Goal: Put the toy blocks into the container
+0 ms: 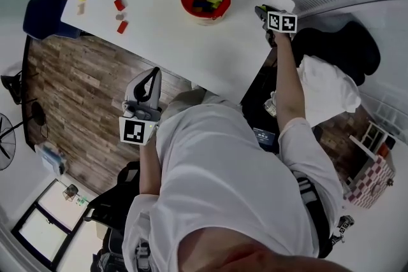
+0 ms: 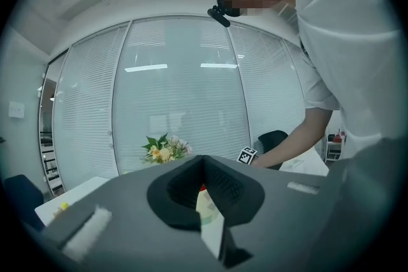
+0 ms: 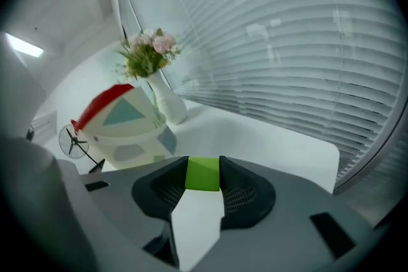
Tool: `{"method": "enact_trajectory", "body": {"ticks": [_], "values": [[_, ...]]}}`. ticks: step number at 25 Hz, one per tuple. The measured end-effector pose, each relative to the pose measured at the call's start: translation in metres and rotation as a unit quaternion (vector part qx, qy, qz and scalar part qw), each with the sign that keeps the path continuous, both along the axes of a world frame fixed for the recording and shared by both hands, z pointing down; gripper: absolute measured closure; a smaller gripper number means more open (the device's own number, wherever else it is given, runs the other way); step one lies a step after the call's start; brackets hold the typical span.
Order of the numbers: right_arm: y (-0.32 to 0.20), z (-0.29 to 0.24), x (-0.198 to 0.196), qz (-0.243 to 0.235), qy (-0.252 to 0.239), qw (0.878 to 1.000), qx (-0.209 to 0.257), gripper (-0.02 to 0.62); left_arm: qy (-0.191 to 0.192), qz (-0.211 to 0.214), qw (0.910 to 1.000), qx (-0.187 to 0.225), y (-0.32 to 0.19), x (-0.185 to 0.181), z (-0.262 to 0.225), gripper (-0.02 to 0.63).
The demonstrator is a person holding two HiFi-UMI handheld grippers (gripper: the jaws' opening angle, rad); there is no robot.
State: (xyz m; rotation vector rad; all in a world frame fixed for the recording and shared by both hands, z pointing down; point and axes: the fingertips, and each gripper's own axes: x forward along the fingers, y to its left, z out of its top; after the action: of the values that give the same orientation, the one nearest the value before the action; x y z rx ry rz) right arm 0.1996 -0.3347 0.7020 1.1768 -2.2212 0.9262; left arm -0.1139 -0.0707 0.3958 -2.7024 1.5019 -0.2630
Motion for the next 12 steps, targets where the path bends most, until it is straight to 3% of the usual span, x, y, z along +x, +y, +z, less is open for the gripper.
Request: {"method": "enact_trajectory", "body": {"ticks": [3,6,12], "values": [[0.013,-0.049,-0.024,0.003,-0.075,0.996,0.055,0.448,0.024,0.013,0.9996,0.01,-0.005,0.001,-0.005,0.609],[0.031,-0.111,-0.045,-0.005,-0.132,0.983,0.129,0.448,0.043,0.029,0.9984,0.022,-0.008,0.0,-0.009,0.609],[0.073,-0.232,-0.082,-0.044,-0.162,0.947,0.272,0.448,0.064,0.06,0.994,0.065,-0.015,-0.008,-0.031,0.609]]}}
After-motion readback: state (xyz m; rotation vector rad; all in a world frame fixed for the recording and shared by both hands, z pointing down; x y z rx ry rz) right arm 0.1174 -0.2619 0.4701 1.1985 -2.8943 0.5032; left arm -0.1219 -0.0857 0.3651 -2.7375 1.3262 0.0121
